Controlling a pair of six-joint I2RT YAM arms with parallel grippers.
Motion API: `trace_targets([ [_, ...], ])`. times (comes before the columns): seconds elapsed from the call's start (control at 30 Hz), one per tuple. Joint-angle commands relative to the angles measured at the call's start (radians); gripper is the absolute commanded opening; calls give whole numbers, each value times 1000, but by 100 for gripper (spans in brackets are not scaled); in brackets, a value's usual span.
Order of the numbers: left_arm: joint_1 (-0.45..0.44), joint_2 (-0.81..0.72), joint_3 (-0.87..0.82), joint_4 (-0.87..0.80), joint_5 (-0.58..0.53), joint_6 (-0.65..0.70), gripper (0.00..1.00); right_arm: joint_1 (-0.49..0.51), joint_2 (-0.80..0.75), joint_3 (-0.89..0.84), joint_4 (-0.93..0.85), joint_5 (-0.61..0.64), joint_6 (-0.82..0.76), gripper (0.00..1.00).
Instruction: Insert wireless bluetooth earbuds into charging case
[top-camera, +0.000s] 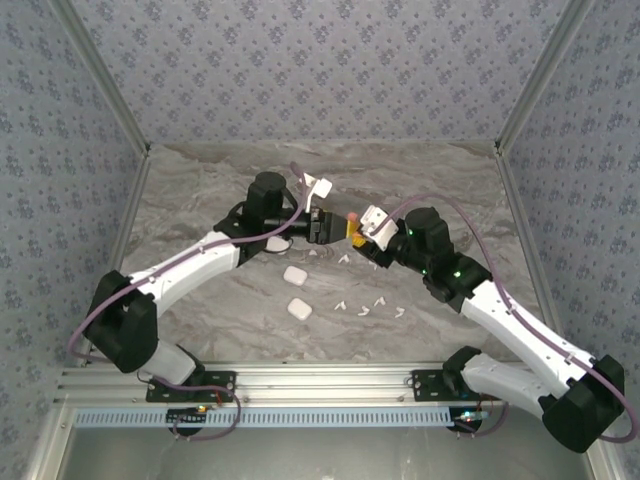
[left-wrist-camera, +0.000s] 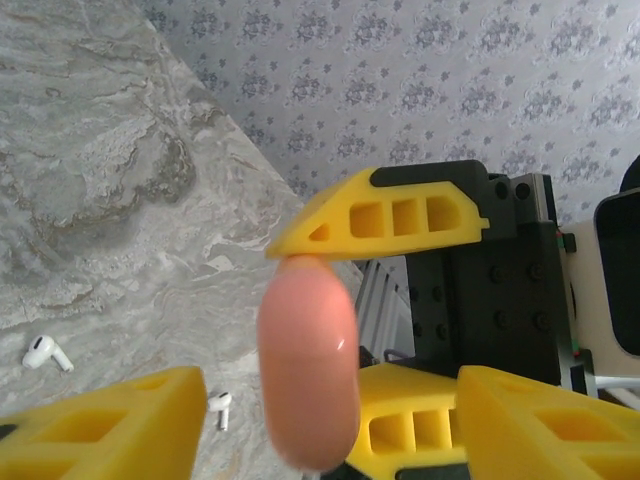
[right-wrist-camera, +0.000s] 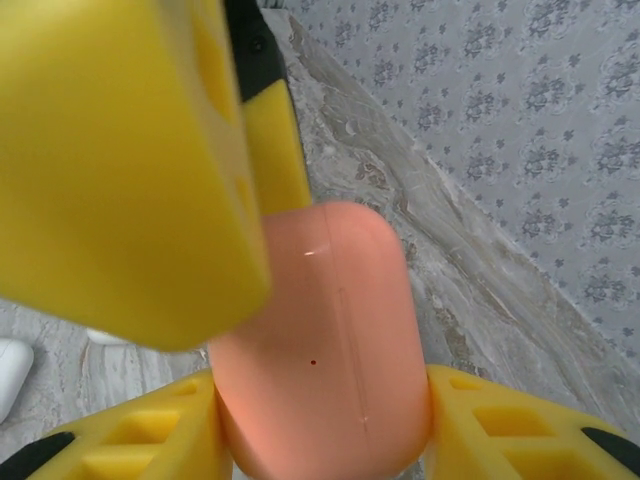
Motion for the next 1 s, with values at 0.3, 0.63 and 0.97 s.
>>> trace_targets([
  [0.3,-12,44,57,49,43,3,43,5,42,42,39,1,28,48],
  [0.63,-12,52,61,25,45,25,37,-7,69,51,65,25,55,48],
  [0.97,-12,41,69,-11,37,60,16,-46,78,66,27,-38,77,62],
])
